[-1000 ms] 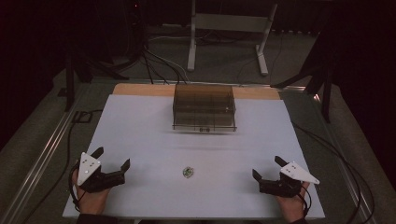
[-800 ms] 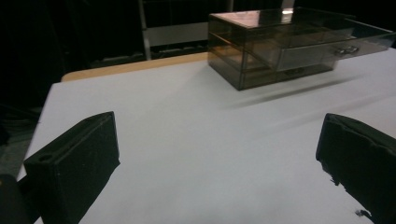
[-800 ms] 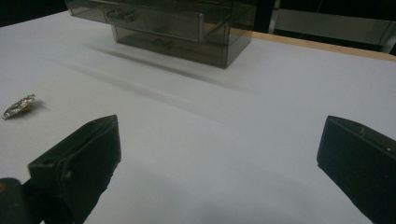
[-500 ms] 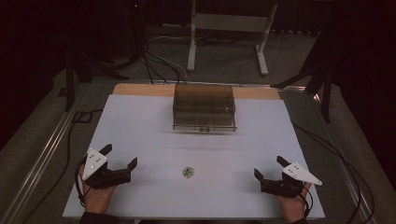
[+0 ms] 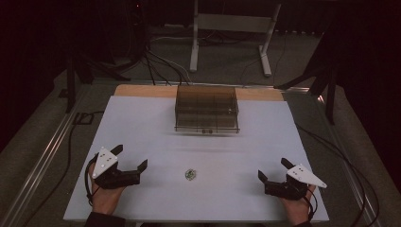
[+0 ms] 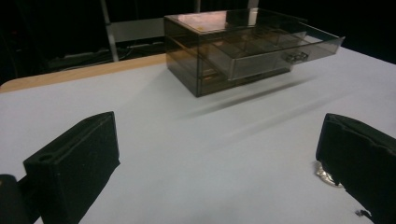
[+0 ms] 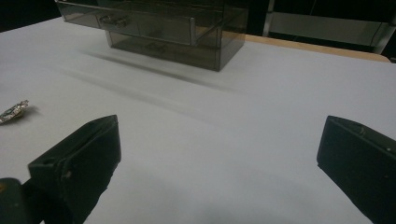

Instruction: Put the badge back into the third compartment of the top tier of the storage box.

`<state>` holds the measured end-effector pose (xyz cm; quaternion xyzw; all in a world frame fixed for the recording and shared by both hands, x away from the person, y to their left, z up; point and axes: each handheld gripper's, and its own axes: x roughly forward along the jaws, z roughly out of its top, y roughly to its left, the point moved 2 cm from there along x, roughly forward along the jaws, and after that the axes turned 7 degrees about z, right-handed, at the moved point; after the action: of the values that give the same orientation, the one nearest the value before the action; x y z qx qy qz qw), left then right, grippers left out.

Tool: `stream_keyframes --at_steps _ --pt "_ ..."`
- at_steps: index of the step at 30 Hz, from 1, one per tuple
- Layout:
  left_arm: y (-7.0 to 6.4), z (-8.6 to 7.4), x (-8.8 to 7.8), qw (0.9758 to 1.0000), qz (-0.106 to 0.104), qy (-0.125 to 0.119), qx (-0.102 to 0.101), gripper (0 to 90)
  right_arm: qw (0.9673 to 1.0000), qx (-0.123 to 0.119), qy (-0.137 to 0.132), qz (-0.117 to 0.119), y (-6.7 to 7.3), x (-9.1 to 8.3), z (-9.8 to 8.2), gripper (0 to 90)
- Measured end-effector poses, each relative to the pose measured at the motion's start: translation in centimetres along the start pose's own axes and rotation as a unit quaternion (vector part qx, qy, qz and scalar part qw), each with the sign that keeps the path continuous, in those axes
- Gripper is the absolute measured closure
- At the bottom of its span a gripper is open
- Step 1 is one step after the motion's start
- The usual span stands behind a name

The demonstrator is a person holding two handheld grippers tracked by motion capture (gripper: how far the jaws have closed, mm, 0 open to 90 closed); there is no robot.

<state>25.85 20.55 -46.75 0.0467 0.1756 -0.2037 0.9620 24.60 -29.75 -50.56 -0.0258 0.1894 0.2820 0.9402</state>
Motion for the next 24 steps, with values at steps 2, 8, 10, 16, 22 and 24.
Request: stream_keyframes --at_steps 2,8,10,16,22,24 --pt "-0.2 0.1 0.1 1.0000 -0.002 0.000 0.002 0.3 1.0000 -0.001 0.000 0.000 0.0 0.0 0.0 0.0" --pt "-1.3 0.4 0.9 0.9998 -0.014 0.005 0.016 0.3 1.0000 -0.001 0.000 0.000 0.0 0.0 0.0 0.0" --pt "-1.5 0.3 1.2 0.9997 -0.017 0.007 0.016 0.2 1.0000 -0.001 0.000 0.000 0.0 0.0 0.0 0.0" --pt "-2.5 0.2 2.2 0.9991 -0.032 0.016 0.021 0.2 1.0000 -0.001 -0.001 -0.002 0.0 0.0 0.0 0.0" --pt "-3.4 0.2 3.0 0.9984 -0.043 0.022 0.030 0.2 1.0000 -0.002 -0.001 -0.001 0.0 0.1 0.0 0.0" --pt "-3.9 0.3 3.4 0.9977 -0.049 0.027 0.037 0.3 1.0000 -0.003 0.000 -0.002 0.0 0.1 0.0 0.0"
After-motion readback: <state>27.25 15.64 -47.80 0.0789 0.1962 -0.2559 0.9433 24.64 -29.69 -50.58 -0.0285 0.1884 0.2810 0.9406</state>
